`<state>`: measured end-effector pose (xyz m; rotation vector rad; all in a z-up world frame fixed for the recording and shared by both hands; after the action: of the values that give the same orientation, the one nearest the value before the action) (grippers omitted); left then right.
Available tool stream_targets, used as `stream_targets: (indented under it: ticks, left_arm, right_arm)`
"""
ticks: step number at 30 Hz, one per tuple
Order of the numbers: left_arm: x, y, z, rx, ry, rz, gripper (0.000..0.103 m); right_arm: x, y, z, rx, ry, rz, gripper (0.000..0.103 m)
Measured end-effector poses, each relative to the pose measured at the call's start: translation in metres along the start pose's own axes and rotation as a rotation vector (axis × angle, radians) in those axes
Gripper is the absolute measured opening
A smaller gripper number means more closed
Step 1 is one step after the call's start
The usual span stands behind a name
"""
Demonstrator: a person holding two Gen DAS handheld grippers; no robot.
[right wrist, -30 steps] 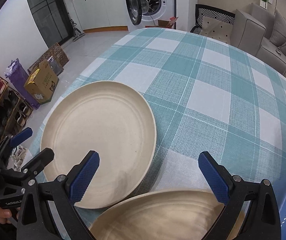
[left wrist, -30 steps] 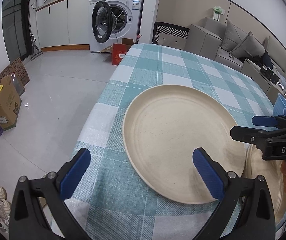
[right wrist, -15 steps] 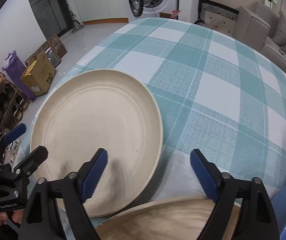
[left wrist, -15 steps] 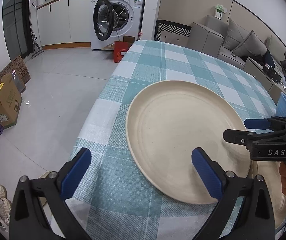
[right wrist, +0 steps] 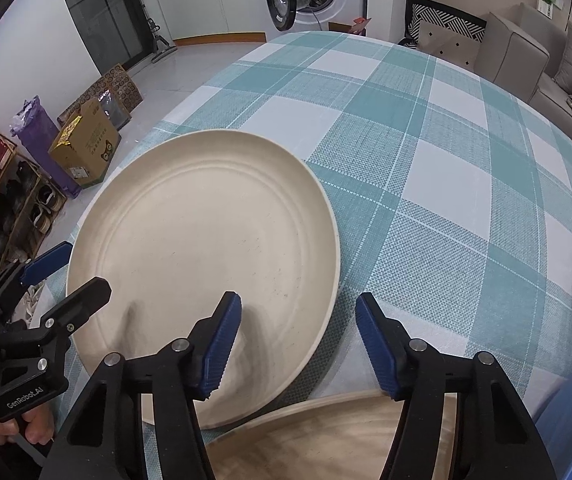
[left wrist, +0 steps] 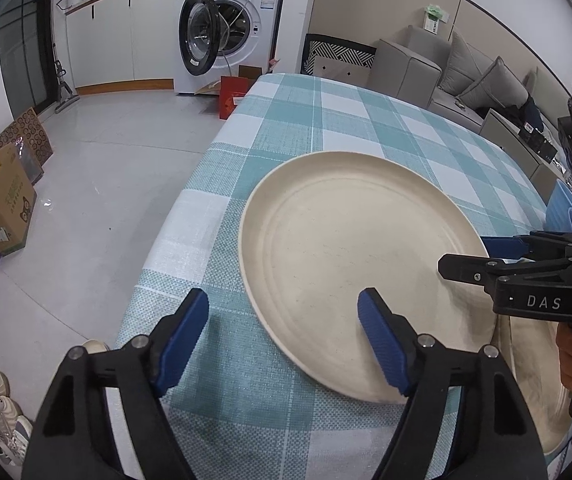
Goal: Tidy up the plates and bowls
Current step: 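Close both grippers on the rim of the cream plate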
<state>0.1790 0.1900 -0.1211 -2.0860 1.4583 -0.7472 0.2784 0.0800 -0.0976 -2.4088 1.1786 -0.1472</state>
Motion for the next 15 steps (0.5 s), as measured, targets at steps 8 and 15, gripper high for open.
stream_targets:
  ticks: [8, 15]
  left_arm:
    - [0.0025, 0.0025, 0.0019, -0.016, 0.011, 0.005, 0.056]
    - [0.0082, 0.0014, -0.0015, -0.005, 0.008, 0.042, 0.049]
  right_arm:
    - [-0.0060, 0.0021, -0.0015, 0.004, -0.004, -0.028, 0.045]
    - [-0.0051, 0.0017, -0.0051, 0.018, 0.006, -0.027, 0.041]
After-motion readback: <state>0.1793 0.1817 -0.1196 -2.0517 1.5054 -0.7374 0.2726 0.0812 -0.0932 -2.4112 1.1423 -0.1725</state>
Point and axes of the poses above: each gripper's, at about its wrist camera, not at the fingertips, and z roughly the way its jaws point, x to its right, y to its underside, the point moved 9 cm from there along z, roughly the way its jaws point, and after that the axes turned 3 degrees about x, right-handed, at the moved point
